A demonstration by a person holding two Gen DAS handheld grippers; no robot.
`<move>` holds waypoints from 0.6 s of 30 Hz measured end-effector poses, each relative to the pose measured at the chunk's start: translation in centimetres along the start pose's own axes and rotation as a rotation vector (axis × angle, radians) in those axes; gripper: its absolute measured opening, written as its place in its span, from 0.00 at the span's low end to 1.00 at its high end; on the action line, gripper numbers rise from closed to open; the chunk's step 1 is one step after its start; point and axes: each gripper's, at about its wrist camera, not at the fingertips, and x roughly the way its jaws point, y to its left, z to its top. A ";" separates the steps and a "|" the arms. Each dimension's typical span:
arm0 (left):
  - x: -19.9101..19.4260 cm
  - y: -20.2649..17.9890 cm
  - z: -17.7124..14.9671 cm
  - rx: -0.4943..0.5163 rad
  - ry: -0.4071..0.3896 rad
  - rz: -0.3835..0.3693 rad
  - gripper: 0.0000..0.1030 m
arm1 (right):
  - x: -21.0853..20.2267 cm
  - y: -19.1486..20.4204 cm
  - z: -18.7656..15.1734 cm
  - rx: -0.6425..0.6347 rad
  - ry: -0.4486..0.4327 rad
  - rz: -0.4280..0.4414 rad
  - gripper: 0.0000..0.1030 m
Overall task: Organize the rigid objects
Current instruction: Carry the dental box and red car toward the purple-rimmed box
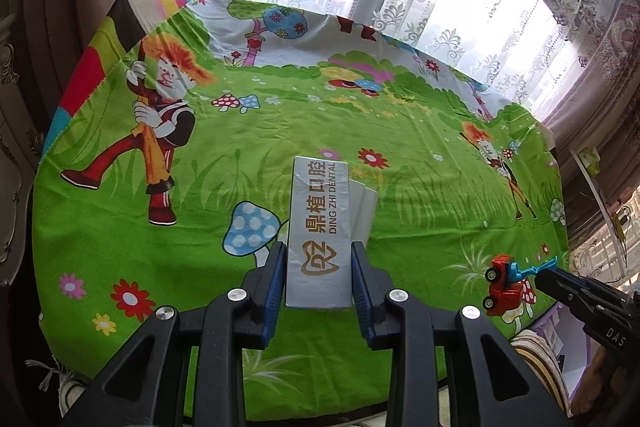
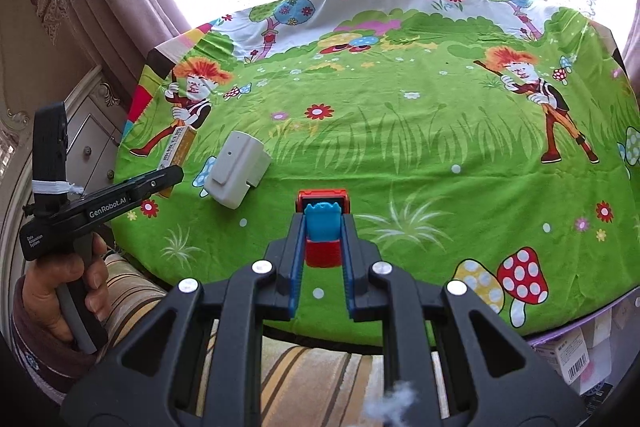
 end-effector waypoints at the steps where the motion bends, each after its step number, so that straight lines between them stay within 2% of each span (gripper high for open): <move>1: -0.2 -0.5 0.0 0.008 -0.002 -0.004 0.32 | -0.3 -0.3 -0.2 0.006 -0.002 -0.004 0.20; 18: -2.1 -9.0 -2.2 0.153 0.017 -0.105 0.32 | -5.7 -4.3 -2.6 0.058 -0.050 -0.057 0.20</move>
